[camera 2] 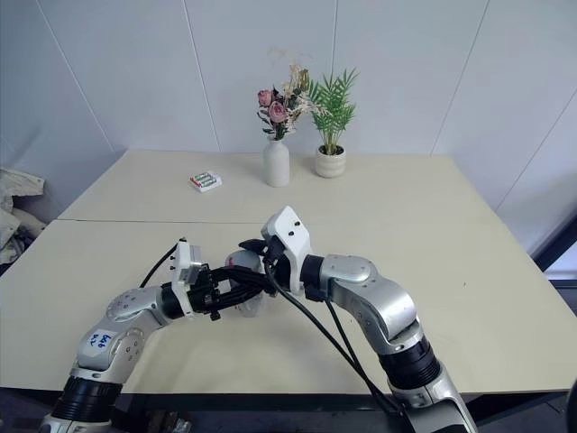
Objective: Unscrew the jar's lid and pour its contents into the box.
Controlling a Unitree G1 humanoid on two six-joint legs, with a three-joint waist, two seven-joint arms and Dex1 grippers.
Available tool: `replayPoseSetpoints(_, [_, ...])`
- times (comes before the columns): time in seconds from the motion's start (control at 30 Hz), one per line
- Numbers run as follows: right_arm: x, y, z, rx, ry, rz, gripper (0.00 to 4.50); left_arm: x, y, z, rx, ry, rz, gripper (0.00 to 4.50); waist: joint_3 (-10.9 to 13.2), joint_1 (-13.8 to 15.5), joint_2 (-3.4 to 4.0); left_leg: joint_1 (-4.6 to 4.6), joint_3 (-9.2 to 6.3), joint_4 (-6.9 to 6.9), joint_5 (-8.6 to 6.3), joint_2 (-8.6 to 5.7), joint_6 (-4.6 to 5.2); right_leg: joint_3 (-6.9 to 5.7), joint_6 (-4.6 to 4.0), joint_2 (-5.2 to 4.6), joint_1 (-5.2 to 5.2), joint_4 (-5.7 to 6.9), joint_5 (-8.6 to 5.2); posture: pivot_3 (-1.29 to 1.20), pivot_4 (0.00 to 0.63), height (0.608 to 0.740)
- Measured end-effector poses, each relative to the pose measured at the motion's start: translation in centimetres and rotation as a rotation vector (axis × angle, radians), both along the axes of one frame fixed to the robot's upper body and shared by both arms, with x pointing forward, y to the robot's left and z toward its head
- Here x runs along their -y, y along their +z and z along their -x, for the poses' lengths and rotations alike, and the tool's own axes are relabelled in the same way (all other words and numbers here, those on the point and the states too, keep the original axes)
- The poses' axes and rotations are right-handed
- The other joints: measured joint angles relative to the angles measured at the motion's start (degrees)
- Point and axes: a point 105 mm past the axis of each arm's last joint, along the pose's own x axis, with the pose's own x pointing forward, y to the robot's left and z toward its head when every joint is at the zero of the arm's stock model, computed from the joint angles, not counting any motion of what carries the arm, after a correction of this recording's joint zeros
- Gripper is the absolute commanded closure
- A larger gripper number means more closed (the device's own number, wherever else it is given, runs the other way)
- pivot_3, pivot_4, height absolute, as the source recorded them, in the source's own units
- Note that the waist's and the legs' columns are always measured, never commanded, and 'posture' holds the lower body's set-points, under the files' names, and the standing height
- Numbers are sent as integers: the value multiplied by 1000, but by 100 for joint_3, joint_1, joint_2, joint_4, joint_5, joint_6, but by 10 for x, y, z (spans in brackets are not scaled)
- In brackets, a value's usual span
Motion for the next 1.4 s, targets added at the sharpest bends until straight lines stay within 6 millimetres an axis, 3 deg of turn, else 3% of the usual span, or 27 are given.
replayPoseSetpoints(0.3, [3,-2,0,0,42,7,1960,1,-1,2,0,-22,-6,2366,0,3,0,-1,0,11,0,0,0,0,1,0,3,3,1,0,150,740])
replayPoseSetpoints(0.9, [31,13,15,68,484,108,1960,23,14,20,66,-369,-83,2366,1,-10,0,-1,0,25,0,0,1,1,8,6,8,6,4,0,150,740])
replayPoseSetpoints(1.23, [30,13,12,89,542,113,1960,20,14,20,65,-375,-99,2366,1,-20,1,0,-1,27,0,2,1,1,8,6,7,12,4,0,150,740])
replayPoseSetpoints(1.4, [33,9,10,63,537,123,197,11,11,18,50,-322,-89,2366,1,-23,1,1,-1,30,0,2,1,2,8,6,5,20,4,0,150,740])
